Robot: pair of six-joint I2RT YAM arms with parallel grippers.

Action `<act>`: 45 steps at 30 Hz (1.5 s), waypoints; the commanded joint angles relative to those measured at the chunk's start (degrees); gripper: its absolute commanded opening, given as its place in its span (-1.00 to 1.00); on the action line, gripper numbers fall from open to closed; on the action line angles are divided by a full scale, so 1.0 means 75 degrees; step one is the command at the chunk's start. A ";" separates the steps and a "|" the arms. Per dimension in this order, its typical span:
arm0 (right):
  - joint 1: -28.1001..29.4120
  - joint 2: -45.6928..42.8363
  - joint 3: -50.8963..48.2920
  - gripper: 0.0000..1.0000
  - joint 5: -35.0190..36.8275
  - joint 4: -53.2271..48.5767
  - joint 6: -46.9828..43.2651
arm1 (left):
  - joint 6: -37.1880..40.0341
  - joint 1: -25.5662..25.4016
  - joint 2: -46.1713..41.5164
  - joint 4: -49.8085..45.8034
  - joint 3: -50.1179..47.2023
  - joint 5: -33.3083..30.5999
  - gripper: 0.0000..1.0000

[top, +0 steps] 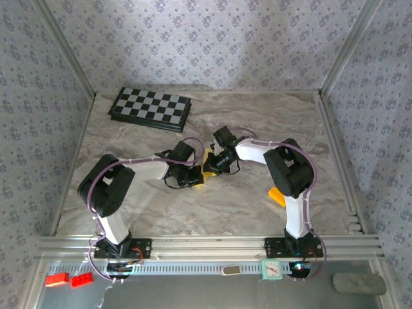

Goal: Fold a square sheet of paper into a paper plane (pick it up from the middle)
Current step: Fold the wing for the fifth time at the center of the table.

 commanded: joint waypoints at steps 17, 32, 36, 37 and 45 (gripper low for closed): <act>-0.0029 0.0531 -0.0135 -0.72 0.0955 -0.0831 0.0141 | 0.0297 -0.0239 -0.0197 -0.1554 -0.0749 -0.0511 -0.88; 0.0039 0.0407 -0.0235 -0.72 0.0850 -0.0632 0.0345 | 0.0234 -0.0208 -0.1503 -0.1673 -0.0438 -0.0753 -0.86; 0.0063 0.0367 -0.0276 -0.72 0.0762 -0.0492 0.0426 | 0.0088 -0.0084 -0.1771 -0.1026 -0.0296 -0.0904 -0.83; 0.0063 0.0364 -0.0277 -0.72 0.0744 -0.0478 0.0435 | 0.0018 -0.0053 -0.1711 -0.0771 -0.0312 -0.0860 -0.83; 0.0075 0.0318 -0.0282 -0.72 0.0588 -0.0372 0.0445 | -0.0246 0.0016 -0.0667 0.0158 -0.0067 -0.0338 -0.89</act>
